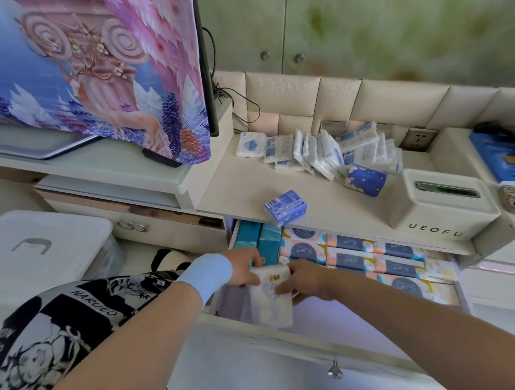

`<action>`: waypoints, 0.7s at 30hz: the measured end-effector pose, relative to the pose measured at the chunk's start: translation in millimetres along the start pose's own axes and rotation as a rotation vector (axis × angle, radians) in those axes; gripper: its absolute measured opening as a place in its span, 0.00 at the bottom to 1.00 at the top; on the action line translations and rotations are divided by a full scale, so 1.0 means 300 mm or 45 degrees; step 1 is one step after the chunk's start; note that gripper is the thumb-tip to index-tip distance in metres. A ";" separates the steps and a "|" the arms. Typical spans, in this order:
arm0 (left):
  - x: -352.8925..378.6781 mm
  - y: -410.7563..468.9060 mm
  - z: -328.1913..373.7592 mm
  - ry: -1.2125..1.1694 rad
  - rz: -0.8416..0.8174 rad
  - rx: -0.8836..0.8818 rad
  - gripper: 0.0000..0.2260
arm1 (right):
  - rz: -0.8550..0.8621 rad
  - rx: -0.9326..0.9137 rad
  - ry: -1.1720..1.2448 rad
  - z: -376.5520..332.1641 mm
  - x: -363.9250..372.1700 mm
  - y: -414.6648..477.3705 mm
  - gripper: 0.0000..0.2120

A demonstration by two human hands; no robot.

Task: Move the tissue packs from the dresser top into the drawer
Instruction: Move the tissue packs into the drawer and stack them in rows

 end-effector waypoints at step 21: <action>0.041 0.033 -0.144 0.022 0.211 -0.234 0.43 | -0.007 0.339 0.259 -0.012 0.210 0.052 0.15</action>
Point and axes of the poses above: each hand's wrist, its own y-axis towards the middle knuckle, its own x-axis out of the palm, z = x × y, the point moved 6 cm from there along y, towards the middle knuckle, and after that the axes turned 12 degrees about -y, right-handed, at the moved point
